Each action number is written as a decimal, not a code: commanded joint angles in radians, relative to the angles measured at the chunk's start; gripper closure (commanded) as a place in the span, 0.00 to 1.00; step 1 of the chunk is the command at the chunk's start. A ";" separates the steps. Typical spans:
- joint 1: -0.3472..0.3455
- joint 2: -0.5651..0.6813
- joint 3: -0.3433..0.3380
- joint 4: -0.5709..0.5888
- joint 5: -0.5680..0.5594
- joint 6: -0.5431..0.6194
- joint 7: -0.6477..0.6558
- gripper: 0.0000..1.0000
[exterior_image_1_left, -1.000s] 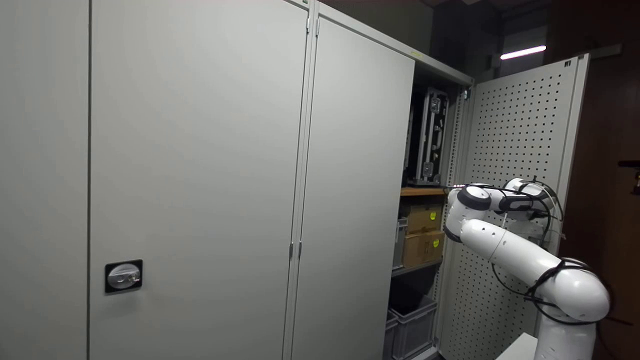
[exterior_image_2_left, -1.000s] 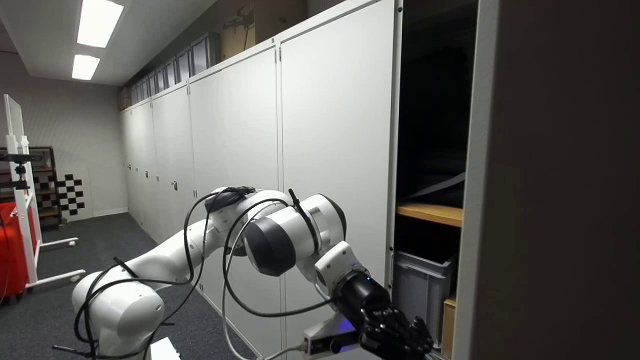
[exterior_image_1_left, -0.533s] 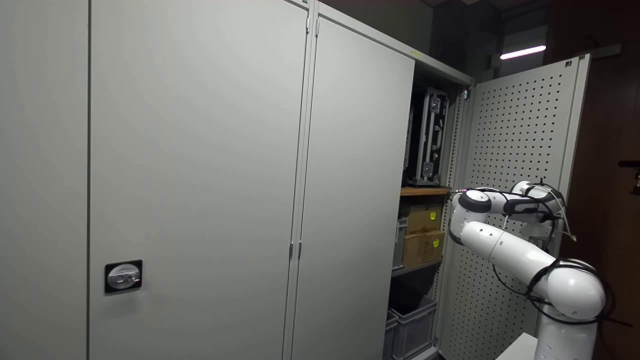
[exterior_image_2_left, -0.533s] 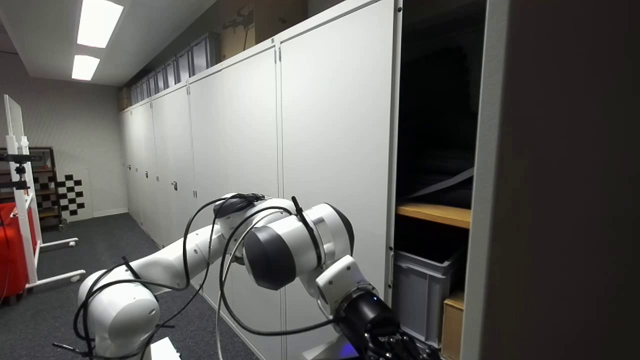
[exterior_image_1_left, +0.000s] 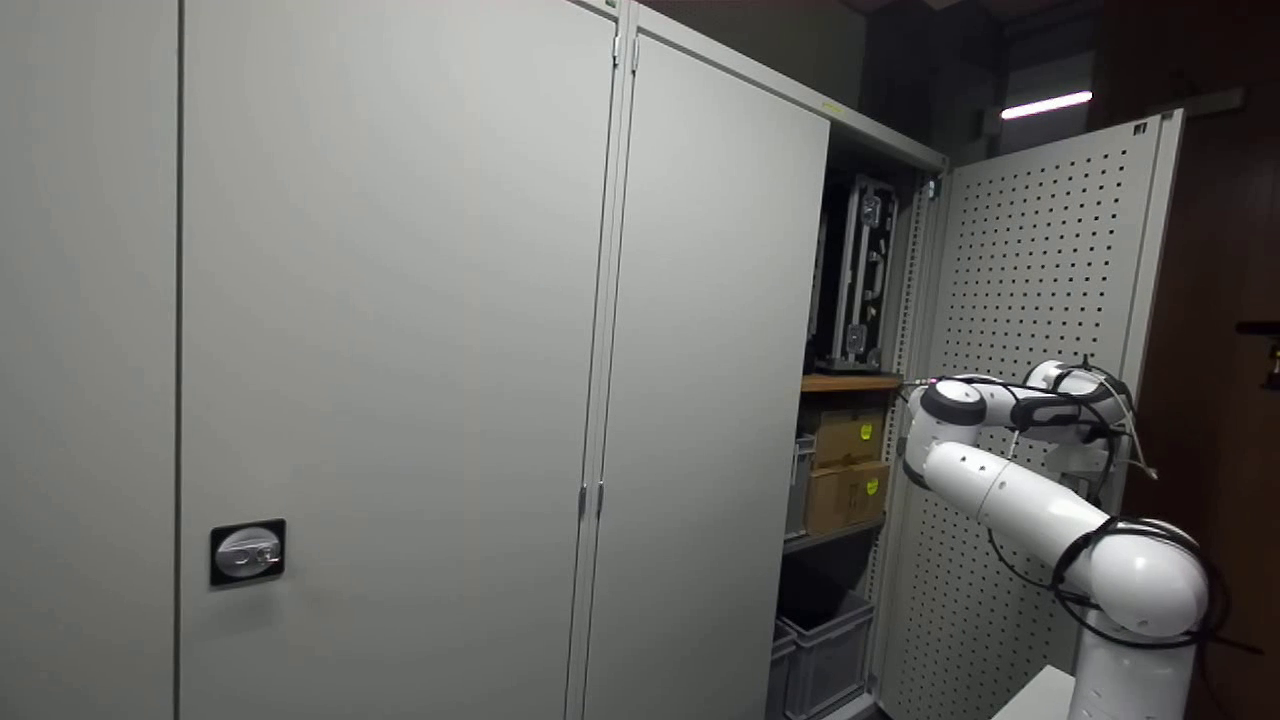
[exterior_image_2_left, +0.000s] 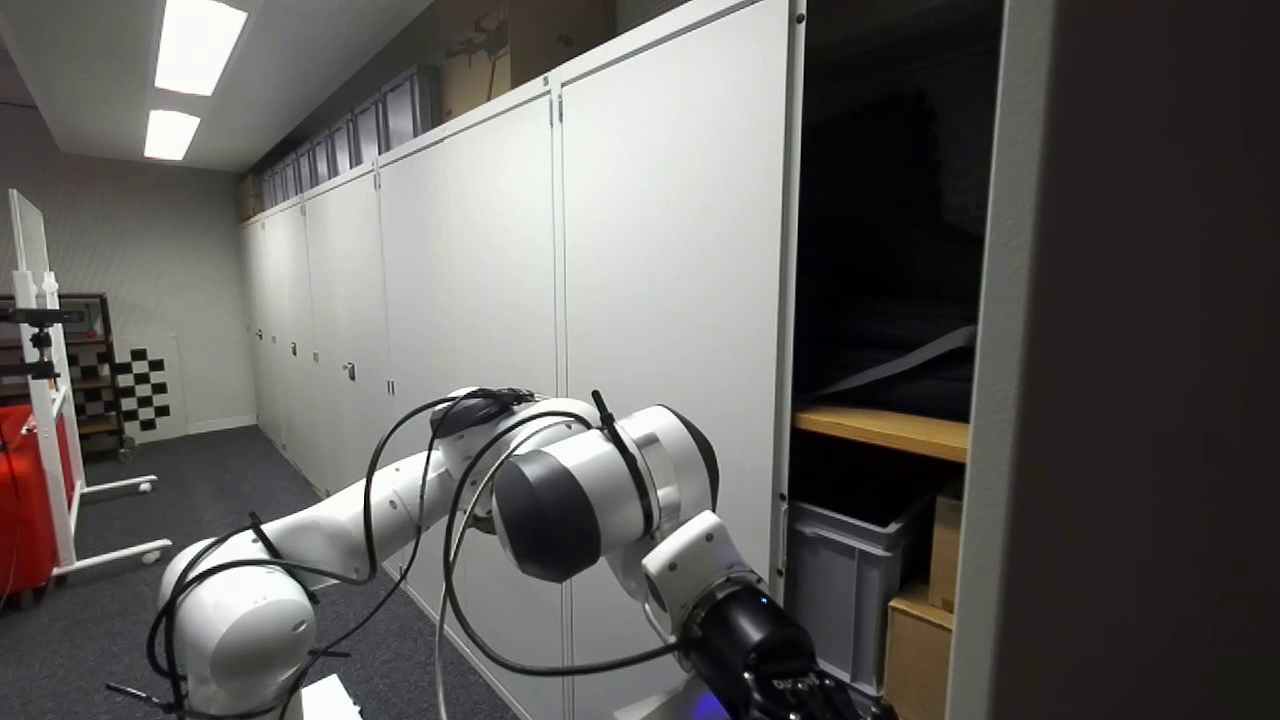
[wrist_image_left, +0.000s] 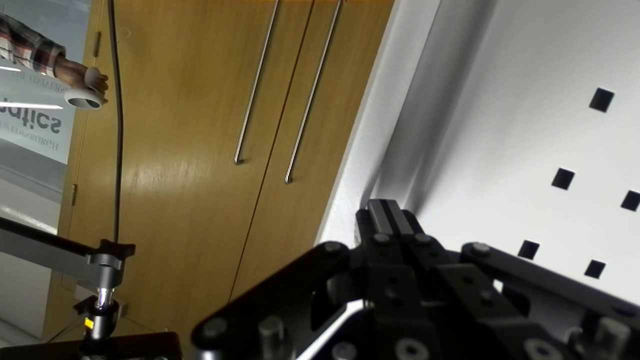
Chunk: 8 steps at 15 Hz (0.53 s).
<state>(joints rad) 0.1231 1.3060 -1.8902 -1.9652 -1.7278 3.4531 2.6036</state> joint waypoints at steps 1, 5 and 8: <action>-0.066 -0.010 0.009 0.060 0.001 0.000 0.000 1.00; -0.119 -0.013 0.029 0.103 0.003 0.000 0.000 1.00; -0.156 -0.009 0.038 0.136 0.005 0.000 0.000 1.00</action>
<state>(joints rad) 0.0281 1.3060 -1.8605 -1.8773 -1.7277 3.4530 2.6040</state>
